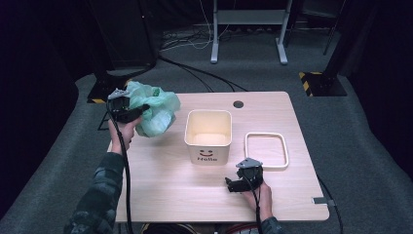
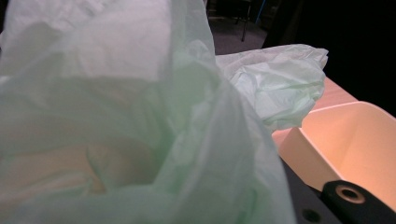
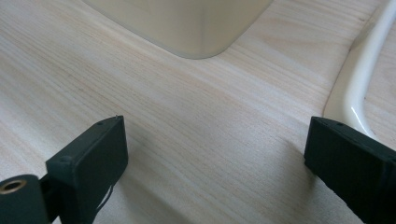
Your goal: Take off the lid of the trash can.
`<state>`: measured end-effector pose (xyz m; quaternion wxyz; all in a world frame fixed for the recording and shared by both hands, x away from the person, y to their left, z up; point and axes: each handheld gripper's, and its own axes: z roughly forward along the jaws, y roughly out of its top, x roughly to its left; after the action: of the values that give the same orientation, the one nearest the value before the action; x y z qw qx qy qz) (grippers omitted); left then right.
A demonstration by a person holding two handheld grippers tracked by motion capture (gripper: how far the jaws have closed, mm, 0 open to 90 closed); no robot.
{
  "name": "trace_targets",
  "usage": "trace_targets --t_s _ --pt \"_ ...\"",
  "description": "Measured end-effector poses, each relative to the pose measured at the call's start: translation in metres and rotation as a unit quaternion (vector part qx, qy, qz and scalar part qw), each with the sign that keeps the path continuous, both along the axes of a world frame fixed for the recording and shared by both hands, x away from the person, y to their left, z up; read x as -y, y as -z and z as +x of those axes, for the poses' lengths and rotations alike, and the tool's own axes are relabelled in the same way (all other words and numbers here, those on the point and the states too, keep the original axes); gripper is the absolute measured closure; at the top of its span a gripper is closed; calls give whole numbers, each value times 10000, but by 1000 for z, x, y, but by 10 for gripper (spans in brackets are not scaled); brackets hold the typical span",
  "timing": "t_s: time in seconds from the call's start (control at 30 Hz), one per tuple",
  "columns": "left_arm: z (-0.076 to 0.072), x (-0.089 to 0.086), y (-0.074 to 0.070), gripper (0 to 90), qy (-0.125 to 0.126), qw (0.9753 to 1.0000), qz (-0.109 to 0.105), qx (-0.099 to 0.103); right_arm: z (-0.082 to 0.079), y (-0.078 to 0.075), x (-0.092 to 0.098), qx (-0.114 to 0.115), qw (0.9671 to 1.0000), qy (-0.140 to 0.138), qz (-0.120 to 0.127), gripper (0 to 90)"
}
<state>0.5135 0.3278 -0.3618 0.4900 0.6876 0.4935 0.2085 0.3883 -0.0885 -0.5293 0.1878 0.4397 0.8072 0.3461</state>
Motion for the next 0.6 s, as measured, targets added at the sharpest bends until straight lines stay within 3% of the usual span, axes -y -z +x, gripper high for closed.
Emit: trace_targets --t_s 0.3,0.6 --pt "6 0 26 893 -66 9998 -40 -201 0 0 0 0 10000 -4 4 55" --pt "7 3 32 893 -84 9998 -101 -170 0 0 0 -10 10000 7 18 57"
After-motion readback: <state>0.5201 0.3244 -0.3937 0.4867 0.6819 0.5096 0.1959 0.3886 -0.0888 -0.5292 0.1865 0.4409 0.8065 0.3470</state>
